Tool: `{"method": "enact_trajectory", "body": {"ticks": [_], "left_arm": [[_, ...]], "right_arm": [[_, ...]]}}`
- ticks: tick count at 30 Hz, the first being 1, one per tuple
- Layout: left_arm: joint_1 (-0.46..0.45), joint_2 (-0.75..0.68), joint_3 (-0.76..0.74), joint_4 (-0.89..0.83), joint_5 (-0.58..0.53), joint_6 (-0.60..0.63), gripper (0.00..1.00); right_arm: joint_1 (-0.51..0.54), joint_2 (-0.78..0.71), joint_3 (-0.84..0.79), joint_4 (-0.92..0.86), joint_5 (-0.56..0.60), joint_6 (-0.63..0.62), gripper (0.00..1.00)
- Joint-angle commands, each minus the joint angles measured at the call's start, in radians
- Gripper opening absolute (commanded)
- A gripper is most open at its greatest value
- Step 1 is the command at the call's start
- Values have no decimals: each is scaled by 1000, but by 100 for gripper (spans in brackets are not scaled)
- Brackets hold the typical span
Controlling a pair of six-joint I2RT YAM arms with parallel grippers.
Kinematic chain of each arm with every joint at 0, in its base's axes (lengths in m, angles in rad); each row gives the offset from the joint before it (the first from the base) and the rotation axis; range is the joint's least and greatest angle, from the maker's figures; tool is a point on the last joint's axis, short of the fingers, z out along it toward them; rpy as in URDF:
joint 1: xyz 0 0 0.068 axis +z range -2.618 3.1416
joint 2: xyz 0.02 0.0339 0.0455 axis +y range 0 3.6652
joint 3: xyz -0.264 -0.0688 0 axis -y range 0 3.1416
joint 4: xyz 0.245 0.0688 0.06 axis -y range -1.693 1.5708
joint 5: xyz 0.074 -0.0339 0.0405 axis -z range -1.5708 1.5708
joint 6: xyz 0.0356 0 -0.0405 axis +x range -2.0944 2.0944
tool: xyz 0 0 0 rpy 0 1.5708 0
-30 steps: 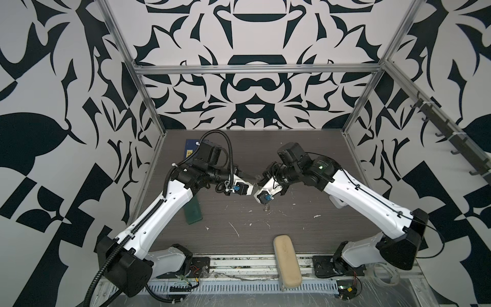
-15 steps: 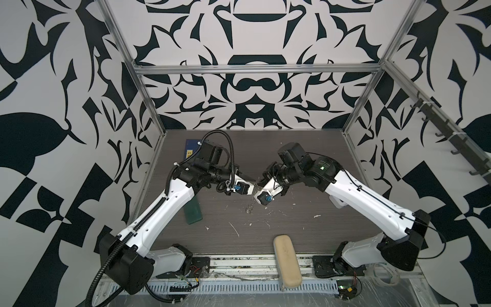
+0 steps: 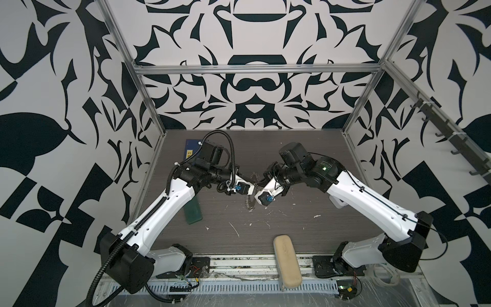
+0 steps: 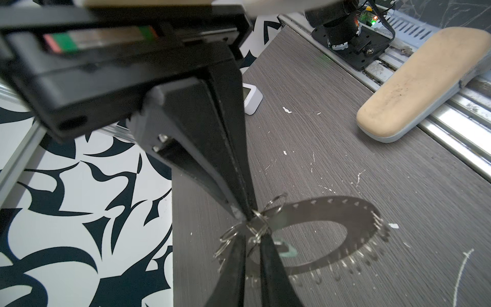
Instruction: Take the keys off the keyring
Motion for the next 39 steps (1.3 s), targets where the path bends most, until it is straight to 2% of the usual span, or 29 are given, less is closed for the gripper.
{"method": "enact_trajectory", "body": {"ticks": [1,8,16,20,24,32,39], "left_arm": [[-11,6,-11,-43,13,17,15],[-21,6,-5,-49,-5,25,15],[-28,6,9,-86,-51,50,0],[-28,1,8,-83,-52,45,0],[-19,-21,3,-28,-3,-2,0],[74,-64,0,133,205,-195,0],[84,-48,75,103,255,-241,0]], "right_arm": [[5,-40,52,14,-40,18,0],[5,-40,55,14,-36,20,0],[5,-51,52,17,-39,23,0],[5,-58,48,23,-50,37,0],[-12,-76,21,51,-87,85,0],[-100,-173,-137,279,-240,292,0],[-102,-229,-258,422,-270,428,0]]}}
